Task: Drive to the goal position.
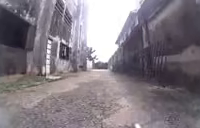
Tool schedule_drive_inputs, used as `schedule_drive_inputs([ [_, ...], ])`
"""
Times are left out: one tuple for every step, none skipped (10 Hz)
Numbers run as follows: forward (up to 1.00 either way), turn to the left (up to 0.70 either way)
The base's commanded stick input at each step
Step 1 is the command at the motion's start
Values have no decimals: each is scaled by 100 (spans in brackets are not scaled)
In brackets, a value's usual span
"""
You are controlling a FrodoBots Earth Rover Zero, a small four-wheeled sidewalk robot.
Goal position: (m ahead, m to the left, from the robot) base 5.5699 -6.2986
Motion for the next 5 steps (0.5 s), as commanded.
schedule_drive_inputs([
  [30,0],
  [30,0],
  [30,0],
  [30,0],
  [30,0],
])
